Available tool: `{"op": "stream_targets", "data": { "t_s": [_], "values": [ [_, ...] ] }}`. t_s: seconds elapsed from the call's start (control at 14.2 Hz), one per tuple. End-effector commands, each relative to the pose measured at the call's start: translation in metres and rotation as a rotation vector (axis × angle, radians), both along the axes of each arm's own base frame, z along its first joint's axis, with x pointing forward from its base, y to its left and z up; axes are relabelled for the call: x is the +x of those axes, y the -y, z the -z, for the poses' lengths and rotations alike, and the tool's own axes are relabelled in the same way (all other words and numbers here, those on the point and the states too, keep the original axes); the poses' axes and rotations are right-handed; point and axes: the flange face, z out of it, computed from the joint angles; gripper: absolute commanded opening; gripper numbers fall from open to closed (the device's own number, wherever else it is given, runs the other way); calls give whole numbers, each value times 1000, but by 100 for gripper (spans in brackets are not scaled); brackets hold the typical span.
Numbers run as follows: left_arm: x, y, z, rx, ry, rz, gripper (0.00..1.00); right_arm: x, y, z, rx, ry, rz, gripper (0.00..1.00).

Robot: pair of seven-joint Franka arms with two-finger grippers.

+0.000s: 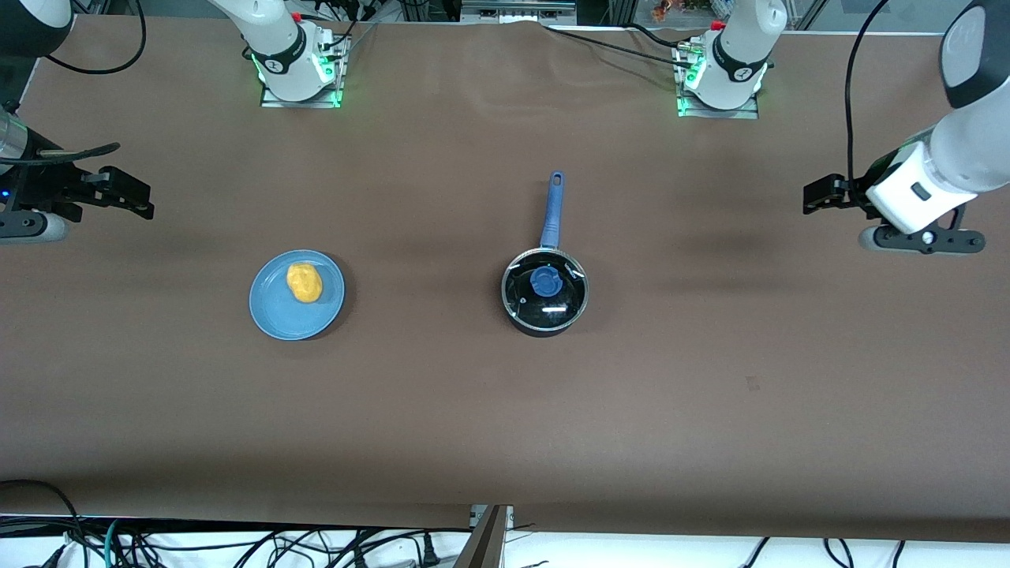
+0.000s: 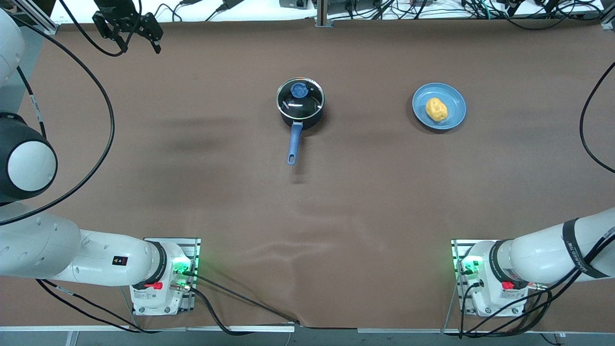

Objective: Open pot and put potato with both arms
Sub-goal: 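Reach the left gripper to the lid knob while the right gripper reaches the potato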

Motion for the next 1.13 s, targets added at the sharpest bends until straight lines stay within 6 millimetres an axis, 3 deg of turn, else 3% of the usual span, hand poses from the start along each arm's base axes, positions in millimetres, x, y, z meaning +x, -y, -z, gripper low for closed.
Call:
{"op": "stream_targets", "data": {
  "t_s": [0.0, 0.07, 0.21, 0.49, 0.63, 0.92, 1.06],
  "values": [
    [6, 23, 19, -12, -38, 26, 100, 3, 1, -4, 5, 5, 12, 100],
    [12, 32, 31, -35, -38, -6, 100, 3, 1, -4, 5, 5, 12, 100],
    [21, 71, 46, -99, -26, -101, 100, 3, 1, -4, 5, 5, 12, 100],
    [35, 202, 72, -20, -30, -285, 100, 3, 1, -4, 5, 5, 12, 100],
    [42, 254, 94, 10, -39, -378, 100, 3, 1, -4, 5, 5, 12, 100],
    [61, 332, 129, 9, 10, -539, 100, 3, 2, -4, 3, 3, 9, 100],
    [56, 362, 155, 14, 33, -544, 100, 9, -2, 8, -2, -10, -1, 100]
  ]
}}
